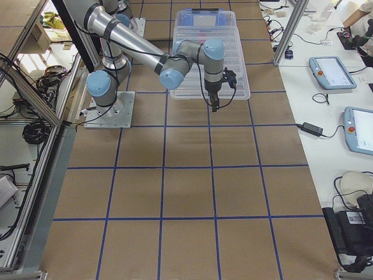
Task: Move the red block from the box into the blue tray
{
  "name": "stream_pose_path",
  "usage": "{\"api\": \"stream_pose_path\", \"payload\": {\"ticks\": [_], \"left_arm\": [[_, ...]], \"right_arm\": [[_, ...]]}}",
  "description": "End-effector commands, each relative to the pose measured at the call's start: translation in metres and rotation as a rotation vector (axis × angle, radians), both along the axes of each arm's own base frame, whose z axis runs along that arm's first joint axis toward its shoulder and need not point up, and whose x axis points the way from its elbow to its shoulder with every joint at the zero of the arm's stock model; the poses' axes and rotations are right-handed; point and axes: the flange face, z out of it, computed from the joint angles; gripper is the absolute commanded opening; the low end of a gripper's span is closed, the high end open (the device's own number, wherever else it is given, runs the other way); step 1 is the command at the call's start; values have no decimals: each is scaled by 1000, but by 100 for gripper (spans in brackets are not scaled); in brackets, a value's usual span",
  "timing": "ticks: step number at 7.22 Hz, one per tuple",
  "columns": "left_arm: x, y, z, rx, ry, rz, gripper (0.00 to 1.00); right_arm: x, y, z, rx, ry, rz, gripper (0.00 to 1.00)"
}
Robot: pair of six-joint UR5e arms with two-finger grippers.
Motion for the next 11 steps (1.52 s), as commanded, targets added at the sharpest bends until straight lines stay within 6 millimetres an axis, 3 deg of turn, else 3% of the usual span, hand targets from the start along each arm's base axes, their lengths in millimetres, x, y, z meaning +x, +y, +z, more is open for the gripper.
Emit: {"api": "stream_pose_path", "payload": {"ticks": [1, 3, 4, 6, 7, 8, 11], "left_arm": [[-11, -8, -16, 25, 10, 0, 100], [-42, -9, -30, 28, -3, 10, 100], [-53, -10, -52, 15, 2, -2, 100], [-60, -7, -98, -10, 6, 30, 95], [-69, -9, -109, -7, 4, 26, 79], [-73, -10, -119, 8, 3, 18, 78], [-76, -23, -151, 39, 0, 14, 79]], "right_arm": [[-26, 5, 1, -9, 8, -12, 100], [-28, 5, 1, -10, 11, -10, 100], [-32, 6, 1, -10, 11, -16, 100], [-40, 9, 1, -8, 11, -32, 100], [-45, 10, 1, -8, 12, -33, 100], [-56, 14, 2, -9, 15, -35, 100], [-58, 15, 4, -11, 15, -40, 100]]}}
